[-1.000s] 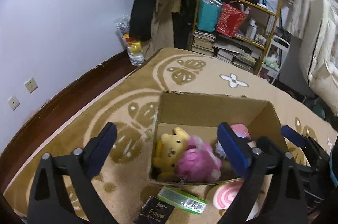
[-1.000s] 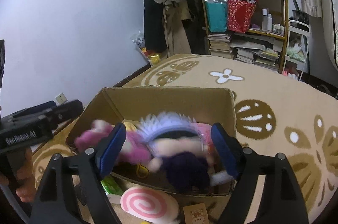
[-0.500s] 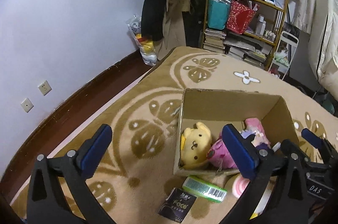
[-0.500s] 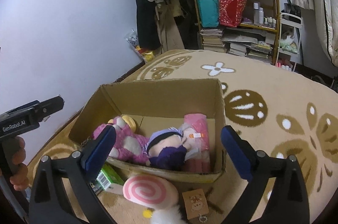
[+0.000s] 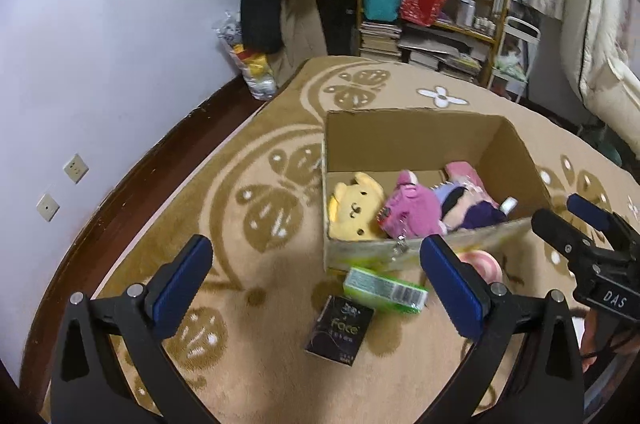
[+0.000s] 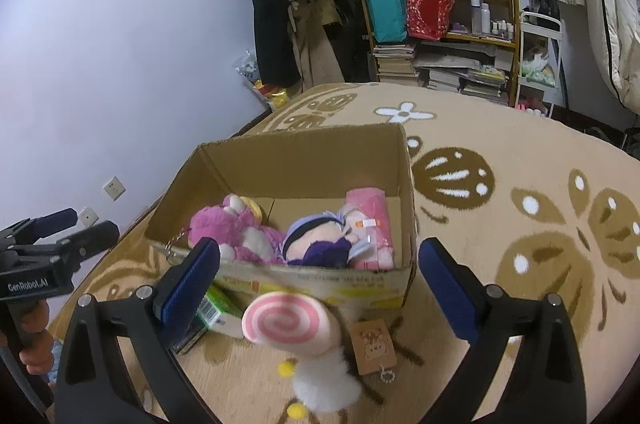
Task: Organize soft objects
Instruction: 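Withdraw both tools from the box toward the pink-swirl cake plush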
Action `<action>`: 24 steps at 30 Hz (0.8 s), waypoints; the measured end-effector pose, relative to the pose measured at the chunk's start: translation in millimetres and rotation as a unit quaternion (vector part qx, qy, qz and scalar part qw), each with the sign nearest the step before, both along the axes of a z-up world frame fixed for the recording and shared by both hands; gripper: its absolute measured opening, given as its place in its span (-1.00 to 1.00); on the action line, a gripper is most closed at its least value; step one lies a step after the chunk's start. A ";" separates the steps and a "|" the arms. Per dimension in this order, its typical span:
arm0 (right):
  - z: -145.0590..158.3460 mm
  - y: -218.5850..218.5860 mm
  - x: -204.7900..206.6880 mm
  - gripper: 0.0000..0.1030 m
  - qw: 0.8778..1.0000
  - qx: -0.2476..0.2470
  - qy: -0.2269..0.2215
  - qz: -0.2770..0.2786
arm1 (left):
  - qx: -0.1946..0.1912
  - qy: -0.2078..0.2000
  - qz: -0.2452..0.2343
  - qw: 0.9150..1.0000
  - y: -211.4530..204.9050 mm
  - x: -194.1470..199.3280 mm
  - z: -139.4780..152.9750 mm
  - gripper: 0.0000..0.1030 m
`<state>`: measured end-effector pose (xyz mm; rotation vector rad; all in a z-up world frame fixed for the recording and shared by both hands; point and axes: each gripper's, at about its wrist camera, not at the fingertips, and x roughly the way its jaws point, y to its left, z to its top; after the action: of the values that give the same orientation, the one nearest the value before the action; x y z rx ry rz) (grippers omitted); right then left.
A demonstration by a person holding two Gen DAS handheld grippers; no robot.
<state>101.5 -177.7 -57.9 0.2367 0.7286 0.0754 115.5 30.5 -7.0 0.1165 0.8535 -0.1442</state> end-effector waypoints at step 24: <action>-25.8 12.8 -16.9 1.00 0.997 0.016 0.076 0.029 | -0.015 0.090 0.010 0.996 25.9 -8.3 -35.5 0.97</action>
<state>84.5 -164.9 -83.7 0.2541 0.8866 0.1248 107.2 56.4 -42.5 0.0680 1.0317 -0.1503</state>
